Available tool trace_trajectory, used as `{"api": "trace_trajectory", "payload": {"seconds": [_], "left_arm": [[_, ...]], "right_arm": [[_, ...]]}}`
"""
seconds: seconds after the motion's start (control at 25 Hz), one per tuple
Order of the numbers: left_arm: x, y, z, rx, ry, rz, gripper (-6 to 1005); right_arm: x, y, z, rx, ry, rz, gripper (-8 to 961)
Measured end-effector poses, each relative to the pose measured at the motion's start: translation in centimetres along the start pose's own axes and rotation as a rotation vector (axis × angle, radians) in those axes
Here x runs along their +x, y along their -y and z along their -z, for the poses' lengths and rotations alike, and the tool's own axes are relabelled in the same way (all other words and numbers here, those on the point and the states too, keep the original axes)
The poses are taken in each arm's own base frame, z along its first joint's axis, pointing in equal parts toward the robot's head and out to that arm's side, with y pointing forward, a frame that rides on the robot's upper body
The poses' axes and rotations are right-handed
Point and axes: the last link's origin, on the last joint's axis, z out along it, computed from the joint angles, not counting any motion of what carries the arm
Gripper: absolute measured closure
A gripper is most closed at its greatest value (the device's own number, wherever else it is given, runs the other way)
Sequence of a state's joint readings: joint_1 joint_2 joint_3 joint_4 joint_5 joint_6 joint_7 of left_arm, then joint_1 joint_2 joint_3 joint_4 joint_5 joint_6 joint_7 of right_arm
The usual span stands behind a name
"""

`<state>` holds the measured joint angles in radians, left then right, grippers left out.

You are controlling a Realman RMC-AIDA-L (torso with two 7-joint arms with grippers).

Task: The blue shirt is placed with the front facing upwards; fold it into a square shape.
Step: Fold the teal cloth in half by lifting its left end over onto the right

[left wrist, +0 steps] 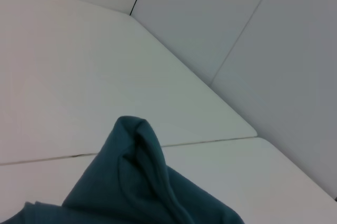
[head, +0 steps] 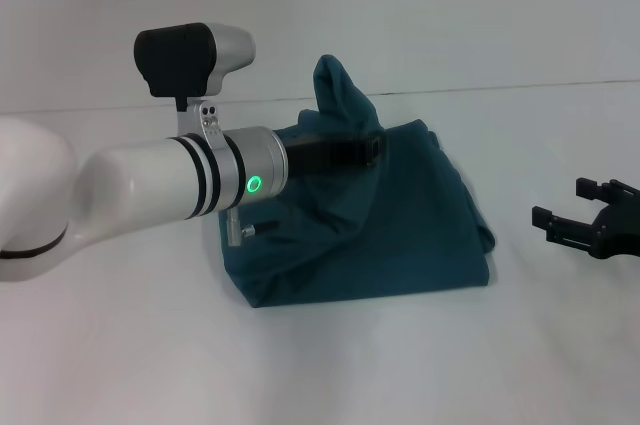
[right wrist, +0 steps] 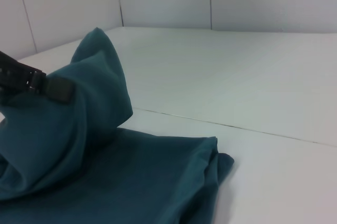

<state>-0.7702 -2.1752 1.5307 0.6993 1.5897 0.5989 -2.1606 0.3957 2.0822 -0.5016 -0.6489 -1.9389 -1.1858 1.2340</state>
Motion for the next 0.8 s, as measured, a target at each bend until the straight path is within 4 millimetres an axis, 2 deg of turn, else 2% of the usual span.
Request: {"api": "trace_trajectory", "payload": {"seconds": [0.8], "left_arm": [[-0.3, -1.6, -1.2, -0.010, 0.014, -0.039, 928]], "right_arm": [[0.4, 0.2, -0.1, 0.021, -0.007, -0.001, 103]]}}
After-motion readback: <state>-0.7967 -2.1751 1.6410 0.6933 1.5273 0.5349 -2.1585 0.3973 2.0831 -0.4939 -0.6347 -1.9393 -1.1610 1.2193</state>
